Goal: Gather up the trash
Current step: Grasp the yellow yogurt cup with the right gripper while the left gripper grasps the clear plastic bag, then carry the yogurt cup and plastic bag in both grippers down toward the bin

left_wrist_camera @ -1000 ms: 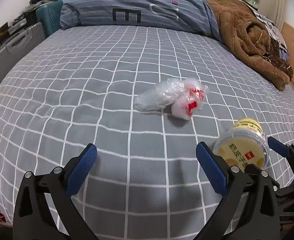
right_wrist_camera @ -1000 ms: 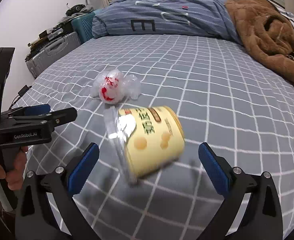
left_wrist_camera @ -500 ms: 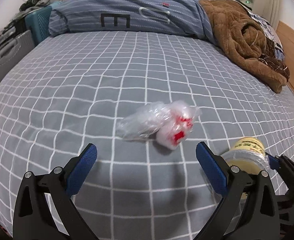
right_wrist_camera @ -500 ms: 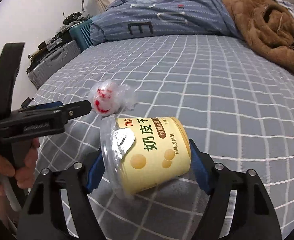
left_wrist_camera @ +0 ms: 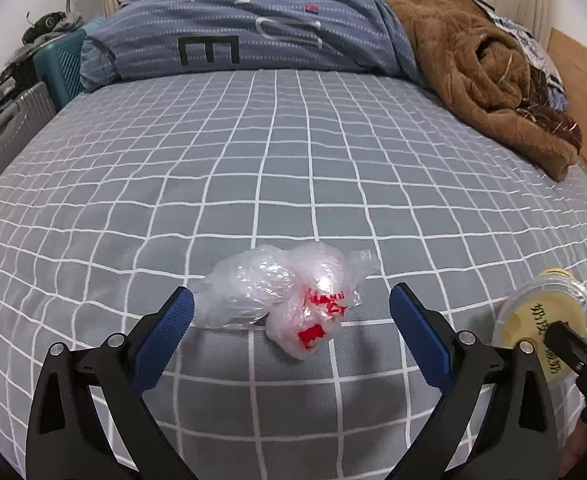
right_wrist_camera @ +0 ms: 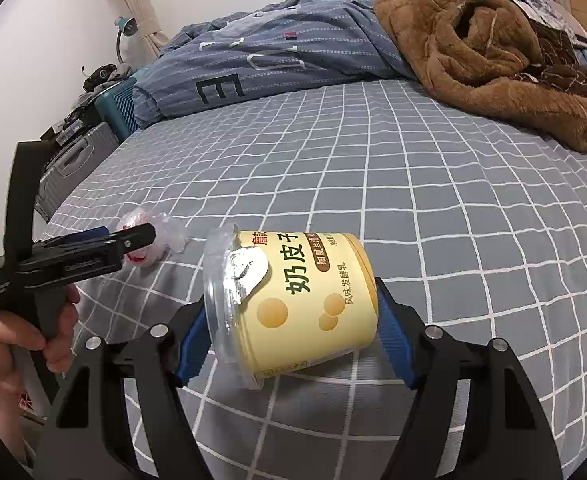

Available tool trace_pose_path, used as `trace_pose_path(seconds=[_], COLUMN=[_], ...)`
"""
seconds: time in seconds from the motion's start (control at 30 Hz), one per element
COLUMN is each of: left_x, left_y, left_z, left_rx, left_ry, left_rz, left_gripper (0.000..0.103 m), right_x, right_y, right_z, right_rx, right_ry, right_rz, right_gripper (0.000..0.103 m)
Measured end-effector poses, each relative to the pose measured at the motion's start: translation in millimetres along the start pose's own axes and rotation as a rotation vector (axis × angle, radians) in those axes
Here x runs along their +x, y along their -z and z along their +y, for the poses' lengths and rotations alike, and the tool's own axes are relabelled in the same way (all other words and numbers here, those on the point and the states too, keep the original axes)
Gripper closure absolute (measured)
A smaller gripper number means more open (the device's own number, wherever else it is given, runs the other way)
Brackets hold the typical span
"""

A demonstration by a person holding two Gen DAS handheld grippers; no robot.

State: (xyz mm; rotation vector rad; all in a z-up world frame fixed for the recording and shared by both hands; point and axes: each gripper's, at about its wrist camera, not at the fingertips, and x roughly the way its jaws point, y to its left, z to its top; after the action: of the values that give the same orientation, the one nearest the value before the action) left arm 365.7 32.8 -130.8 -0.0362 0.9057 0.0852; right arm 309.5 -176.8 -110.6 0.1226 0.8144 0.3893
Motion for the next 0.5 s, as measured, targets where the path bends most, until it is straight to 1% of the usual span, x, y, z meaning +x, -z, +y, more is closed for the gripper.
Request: trace_pose_path(seconds=[0.13,0.27,0.3,0.33,0.4,0.5], left_x=[11,16,17,17,18,15], left_y=[0,1,2,3,5,7], left_z=[-4,-4,-2,-2,-2,-2], left_rx=[0.008,-0.002,-0.02,-0.024,-0.016,-0.024], left_ry=[-0.029,-0.085,-0.083,-0.081,-0.08,-0.069], left_rz=[0.016,0.009,0.008,0.009,0.015,0.022], left_gripper=[0.021,0.04,0.046,0.048,0.057,0.062], right_x=[1,-3,-2,-3,-4,-7], right_y=[1,2,1,1,1,-2], right_z=[-4,-4,-3,-3,-3,-3], right_rx=[0.002,0.002,-0.002,-0.006,-0.009,-0.007], right_ry=[-0.004,-0.01,-0.01,-0.007,-0.006,-0.003], right_rz=[0.009,0.004,0.005,0.005,0.004,0.001], right_gripper=[0.034,0.035,0.035,0.035,0.035,0.035])
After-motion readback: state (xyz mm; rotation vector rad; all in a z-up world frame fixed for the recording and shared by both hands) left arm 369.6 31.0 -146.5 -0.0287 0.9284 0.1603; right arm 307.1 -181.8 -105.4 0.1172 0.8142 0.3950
